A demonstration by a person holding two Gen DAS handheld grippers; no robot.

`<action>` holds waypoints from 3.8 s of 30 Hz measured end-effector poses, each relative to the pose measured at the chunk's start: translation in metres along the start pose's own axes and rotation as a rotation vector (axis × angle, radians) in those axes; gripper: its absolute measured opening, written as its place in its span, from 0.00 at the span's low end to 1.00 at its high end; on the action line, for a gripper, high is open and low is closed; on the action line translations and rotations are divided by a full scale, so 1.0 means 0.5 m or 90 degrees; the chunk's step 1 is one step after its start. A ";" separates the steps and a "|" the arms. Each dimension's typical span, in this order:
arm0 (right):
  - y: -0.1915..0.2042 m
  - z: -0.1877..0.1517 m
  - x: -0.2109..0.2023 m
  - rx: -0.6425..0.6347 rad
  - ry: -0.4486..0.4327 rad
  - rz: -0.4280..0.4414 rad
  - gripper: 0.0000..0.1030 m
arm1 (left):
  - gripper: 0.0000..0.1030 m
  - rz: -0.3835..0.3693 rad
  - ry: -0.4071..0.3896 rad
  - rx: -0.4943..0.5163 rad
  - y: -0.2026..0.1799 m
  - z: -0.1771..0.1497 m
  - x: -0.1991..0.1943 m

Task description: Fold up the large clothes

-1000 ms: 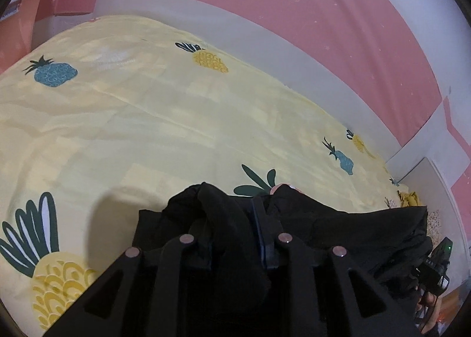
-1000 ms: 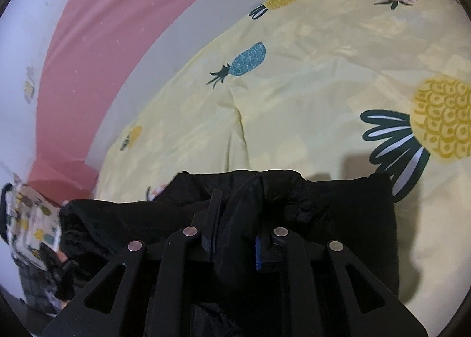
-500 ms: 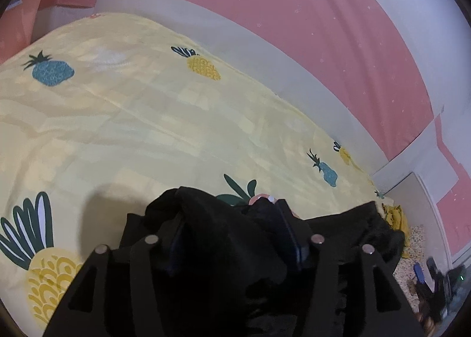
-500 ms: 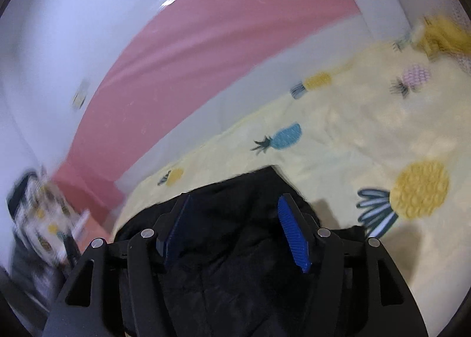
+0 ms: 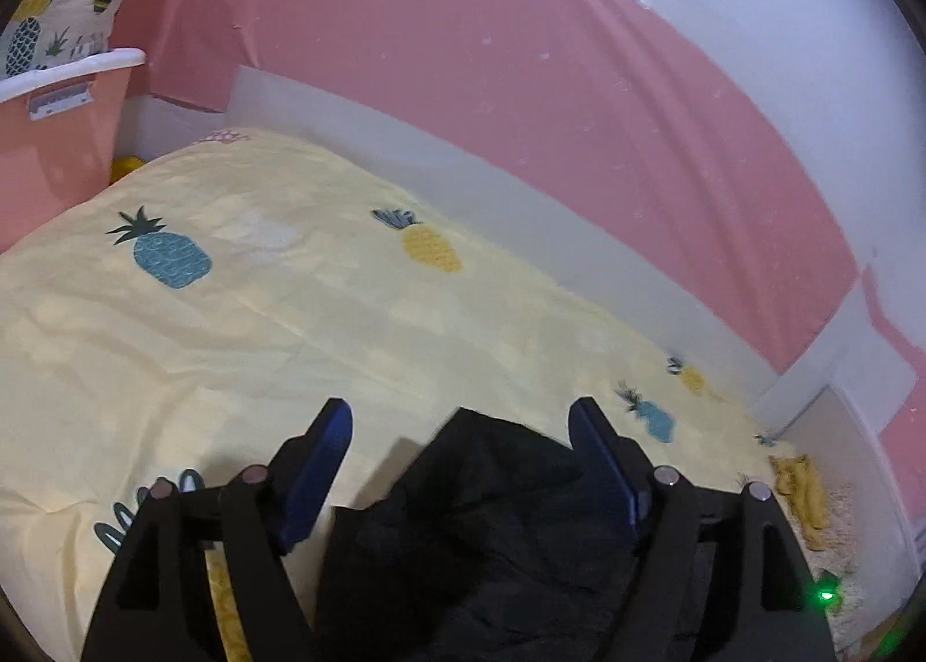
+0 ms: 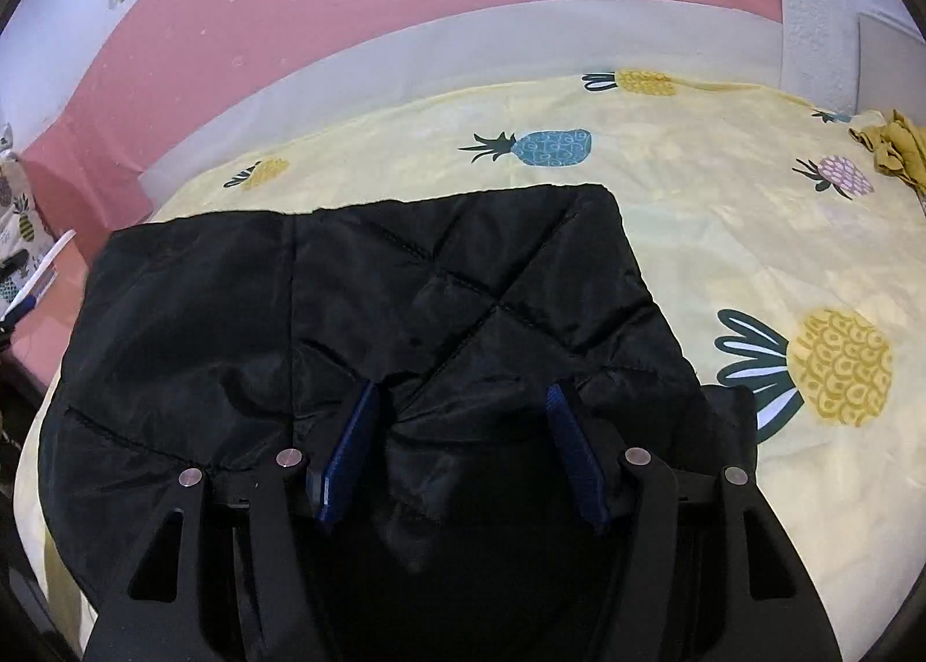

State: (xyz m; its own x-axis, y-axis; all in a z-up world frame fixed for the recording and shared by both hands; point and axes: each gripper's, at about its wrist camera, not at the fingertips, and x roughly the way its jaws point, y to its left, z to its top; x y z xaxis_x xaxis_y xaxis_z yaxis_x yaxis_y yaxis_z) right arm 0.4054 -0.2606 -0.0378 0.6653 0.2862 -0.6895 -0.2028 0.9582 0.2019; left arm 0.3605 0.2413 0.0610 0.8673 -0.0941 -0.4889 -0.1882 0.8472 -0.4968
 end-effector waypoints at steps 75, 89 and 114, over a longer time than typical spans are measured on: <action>-0.107 0.057 0.201 0.030 0.128 -0.063 0.61 | 0.81 0.117 0.198 0.204 -0.028 -0.178 0.347; -0.119 0.095 0.039 0.038 0.015 -0.072 0.62 | 0.80 0.116 0.155 0.214 -0.059 -0.106 0.255; 0.039 0.037 0.169 -0.053 0.083 -0.010 0.62 | 0.82 0.009 0.235 0.367 -0.304 -0.300 0.328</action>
State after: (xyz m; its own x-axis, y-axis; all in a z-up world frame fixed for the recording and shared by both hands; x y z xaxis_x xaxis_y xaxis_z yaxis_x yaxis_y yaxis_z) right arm 0.4710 -0.2175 -0.0793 0.5709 0.2631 -0.7777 -0.2563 0.9570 0.1356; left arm 0.4620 0.0187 -0.0514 0.6332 -0.1661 -0.7559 0.1658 0.9831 -0.0771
